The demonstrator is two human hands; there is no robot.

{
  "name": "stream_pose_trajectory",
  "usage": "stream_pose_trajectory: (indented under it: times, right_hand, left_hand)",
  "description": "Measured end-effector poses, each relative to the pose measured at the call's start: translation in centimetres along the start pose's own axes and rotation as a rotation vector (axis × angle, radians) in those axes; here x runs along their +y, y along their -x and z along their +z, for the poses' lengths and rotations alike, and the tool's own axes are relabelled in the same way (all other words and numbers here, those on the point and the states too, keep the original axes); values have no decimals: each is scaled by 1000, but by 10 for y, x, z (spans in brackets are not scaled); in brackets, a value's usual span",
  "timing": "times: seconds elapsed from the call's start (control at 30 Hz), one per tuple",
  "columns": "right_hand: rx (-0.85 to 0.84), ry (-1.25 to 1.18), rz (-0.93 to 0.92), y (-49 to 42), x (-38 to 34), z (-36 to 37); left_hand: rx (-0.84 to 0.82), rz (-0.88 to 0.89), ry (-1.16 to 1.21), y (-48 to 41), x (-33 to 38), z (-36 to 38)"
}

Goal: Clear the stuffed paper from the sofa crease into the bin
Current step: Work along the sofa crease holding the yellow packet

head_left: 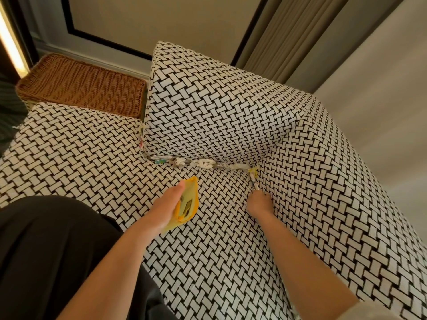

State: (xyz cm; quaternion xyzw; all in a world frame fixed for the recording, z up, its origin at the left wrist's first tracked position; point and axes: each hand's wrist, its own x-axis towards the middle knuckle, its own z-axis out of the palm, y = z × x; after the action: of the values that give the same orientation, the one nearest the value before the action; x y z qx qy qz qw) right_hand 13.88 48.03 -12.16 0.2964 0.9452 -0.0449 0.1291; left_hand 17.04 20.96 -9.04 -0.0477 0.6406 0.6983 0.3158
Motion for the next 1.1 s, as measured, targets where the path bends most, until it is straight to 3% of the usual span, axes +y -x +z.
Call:
stream_pose_trajectory:
  times: [0.17, 0.57, 0.77, 1.1]
  right_hand:
    - [161, 15, 30, 10, -6, 16]
    - [163, -87, 3, 12, -3, 15]
    - [322, -161, -49, 23, 0, 19]
    - [559, -242, -306, 54, 17, 39]
  left_hand:
    - [52, 62, -52, -3, -1, -1]
    - [36, 23, -59, 0, 7, 4]
    - [49, 36, -79, 1, 7, 4]
    - [14, -54, -116, 2, 8, 9]
